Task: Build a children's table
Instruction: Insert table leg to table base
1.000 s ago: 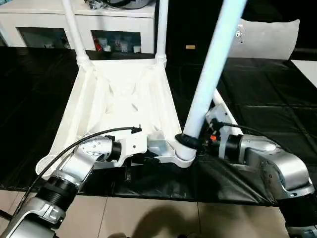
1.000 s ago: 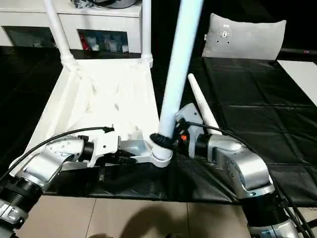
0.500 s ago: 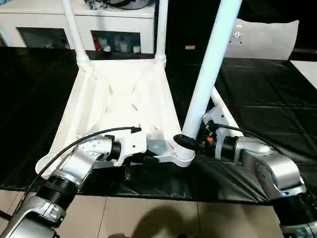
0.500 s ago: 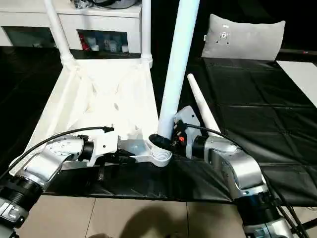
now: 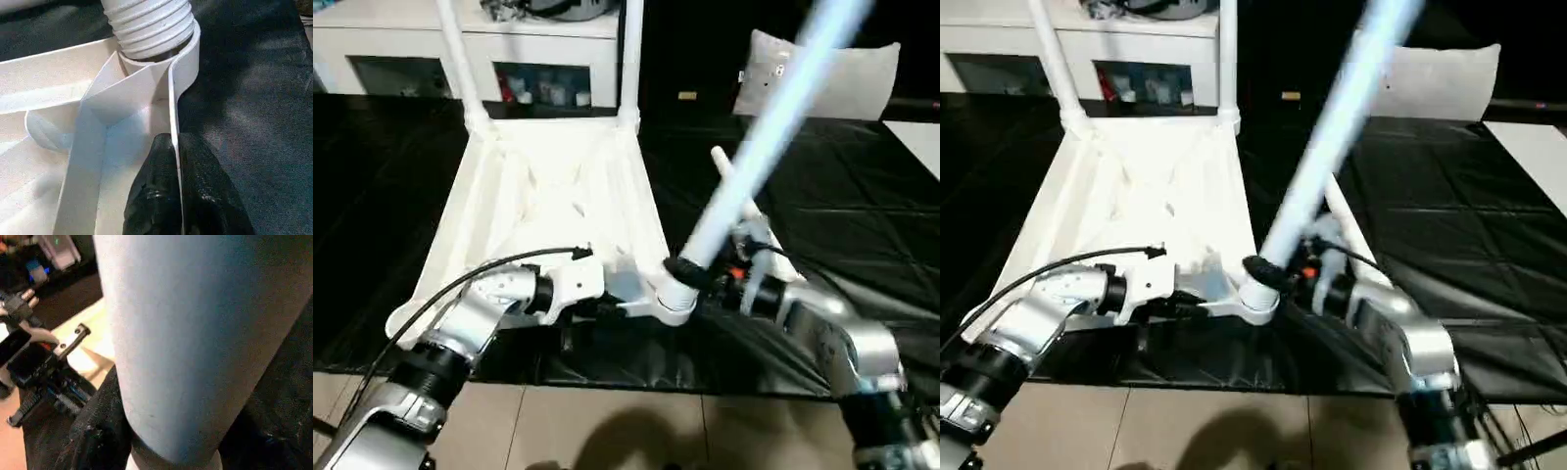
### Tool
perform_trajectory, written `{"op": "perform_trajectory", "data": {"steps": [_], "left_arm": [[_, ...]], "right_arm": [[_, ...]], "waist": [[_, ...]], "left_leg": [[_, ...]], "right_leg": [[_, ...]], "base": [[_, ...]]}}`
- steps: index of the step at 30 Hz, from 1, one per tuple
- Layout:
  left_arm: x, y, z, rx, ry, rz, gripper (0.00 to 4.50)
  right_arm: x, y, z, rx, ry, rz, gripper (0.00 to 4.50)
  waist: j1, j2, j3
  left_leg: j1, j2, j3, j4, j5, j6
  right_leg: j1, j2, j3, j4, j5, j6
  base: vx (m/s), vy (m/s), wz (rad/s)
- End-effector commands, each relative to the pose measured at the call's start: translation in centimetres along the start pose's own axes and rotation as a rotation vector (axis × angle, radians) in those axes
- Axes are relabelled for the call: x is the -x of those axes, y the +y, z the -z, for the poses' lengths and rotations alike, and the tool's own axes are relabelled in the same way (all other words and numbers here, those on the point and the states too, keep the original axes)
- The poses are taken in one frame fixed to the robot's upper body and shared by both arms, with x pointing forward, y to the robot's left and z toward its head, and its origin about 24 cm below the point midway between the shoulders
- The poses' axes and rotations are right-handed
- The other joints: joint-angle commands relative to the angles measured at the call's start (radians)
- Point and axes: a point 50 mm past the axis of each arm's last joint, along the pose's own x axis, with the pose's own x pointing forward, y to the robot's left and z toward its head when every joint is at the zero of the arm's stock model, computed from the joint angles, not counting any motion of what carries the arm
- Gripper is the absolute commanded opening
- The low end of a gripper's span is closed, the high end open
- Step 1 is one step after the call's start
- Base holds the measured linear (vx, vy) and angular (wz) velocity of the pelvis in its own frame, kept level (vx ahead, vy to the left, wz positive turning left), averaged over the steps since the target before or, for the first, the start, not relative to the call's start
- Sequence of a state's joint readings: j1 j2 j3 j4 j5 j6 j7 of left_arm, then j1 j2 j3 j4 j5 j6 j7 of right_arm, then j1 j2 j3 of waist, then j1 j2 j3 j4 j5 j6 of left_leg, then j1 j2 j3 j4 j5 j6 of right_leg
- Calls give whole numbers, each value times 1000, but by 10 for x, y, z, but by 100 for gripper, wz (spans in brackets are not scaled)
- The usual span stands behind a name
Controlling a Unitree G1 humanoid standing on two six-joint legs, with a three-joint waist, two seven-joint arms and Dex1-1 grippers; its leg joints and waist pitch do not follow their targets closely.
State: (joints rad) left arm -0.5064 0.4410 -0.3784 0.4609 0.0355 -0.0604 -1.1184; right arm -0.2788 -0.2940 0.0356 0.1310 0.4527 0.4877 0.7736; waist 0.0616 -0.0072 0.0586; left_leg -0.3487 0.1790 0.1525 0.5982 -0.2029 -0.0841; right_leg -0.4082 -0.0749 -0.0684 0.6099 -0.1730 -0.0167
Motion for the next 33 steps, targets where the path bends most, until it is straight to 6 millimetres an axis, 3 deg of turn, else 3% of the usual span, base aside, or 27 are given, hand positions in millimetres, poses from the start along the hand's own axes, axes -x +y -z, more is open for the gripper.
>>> {"op": "perform_trajectory", "data": {"steps": [1, 5, 6, 11, 12, 16, 19, 28, 31, 32, 33], "left_arm": [[9, 17, -3, -20, 12, -139, 0], [9, 17, -3, -17, 10, -138, 0], [9, 17, -3, -18, 11, -134, 0], [8, 16, -3, -42, 26, -115, 0], [8, 15, -3, -48, 29, -110, 0], [8, 15, -3, -60, 36, -90, 0], [10, 17, -5, -85, 47, -53, 0], [20, 31, -11, -119, 73, -19, 0], [26, 35, -9, -116, 93, -31, 0], [28, 35, -8, -113, 99, -33, 0], [29, 34, -7, -106, 100, -35, 0]], "right_arm": [[4, 2, 19, -5, 46, 25, 191], [5, 8, 29, 64, 76, 39, 191], [5, 8, 31, 100, 99, 49, 191], [1, 8, 32, 194, 191, 25, 191], [1, 7, 32, 206, 217, 9, 191], [2, 7, 40, 215, 304, -45, 191], [-1, 5, 44, 207, 360, -83, 191], [-15, 6, 40, 202, 394, -151, 191], [-18, 6, 40, 203, 396, -149, 191], [-19, 7, 40, 202, 395, -150, 191], [-20, 7, 41, 200, 393, -150, 191]], "waist": [[6, 0, -52], [5, -2, -48], [5, 4, -45], [-3, 4, -37], [-5, 4, -39], [-11, 8, -37], [-11, 10, -33], [-14, 9, -27], [-17, 9, -27], [-18, 2, -28], [-17, 2, -29]], "left_leg": [[-4, 38, -8, -83, -260, 20], [-5, 36, -9, -85, -280, 17], [-3, 34, -10, -84, -294, 15], [3, 30, -14, -86, -349, 14], [1, 32, -18, -88, -356, 16], [-3, 41, -19, -99, -359, 22], [4, 41, -17, -99, -374, 26], [6, 40, -16, -101, -363, 25], [0, 42, -19, -105, -352, 21], [2, 44, -17, -105, -349, 23], [1, 45, -18, -105, -345, 24]], "right_leg": [[43, -70, 43, -106, -506, -94], [42, -70, 43, -112, -546, -77], [39, -71, 42, -115, -577, -68], [32, -70, 34, -132, -668, -34], [37, -71, 31, -132, -666, -32], [43, -69, 33, -124, -552, -74], [39, -71, 38, -125, -534, -94], [38, -73, 40, -129, -554, -98], [42, -75, 40, -125, -543, -104], [40, -74, 42, -124, -528, -111], [41, -76, 43, -121, -520, -116]], "base": [[0, 0, 0], [0, 0, 0], [0, 0, 0], [0, 0, 0], [0, 0, 0], [0, 0, 0], [0, 0, 0], [0, 0, 0], [0, 0, 0], [0, 0, 0], [0, 0, 0]]}}
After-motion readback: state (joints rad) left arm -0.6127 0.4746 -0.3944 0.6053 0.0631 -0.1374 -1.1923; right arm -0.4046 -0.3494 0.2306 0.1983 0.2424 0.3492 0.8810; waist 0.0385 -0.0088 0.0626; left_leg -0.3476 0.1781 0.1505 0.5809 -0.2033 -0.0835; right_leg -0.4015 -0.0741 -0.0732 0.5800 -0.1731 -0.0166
